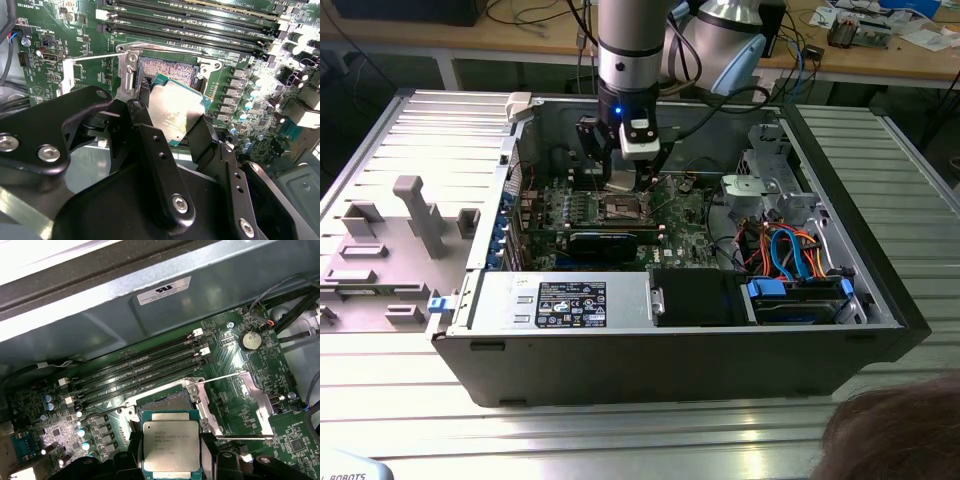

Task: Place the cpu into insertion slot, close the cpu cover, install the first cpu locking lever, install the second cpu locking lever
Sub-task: 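Place the cpu into insertion slot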

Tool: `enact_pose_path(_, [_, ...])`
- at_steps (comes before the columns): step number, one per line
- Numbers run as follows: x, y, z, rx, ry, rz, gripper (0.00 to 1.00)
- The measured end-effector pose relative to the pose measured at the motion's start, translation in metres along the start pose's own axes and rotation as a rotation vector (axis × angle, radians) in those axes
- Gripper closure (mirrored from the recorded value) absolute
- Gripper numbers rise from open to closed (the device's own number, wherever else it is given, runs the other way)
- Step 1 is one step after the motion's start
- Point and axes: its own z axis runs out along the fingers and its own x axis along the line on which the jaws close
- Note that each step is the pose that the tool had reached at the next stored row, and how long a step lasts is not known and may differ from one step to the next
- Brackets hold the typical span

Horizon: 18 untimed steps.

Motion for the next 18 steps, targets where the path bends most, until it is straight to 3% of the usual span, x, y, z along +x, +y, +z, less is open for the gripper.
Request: enact_pose_path(18, [0.0000, -0.0001, 0.0021, 0.0009, -0.0024, 0.049, 0.46])
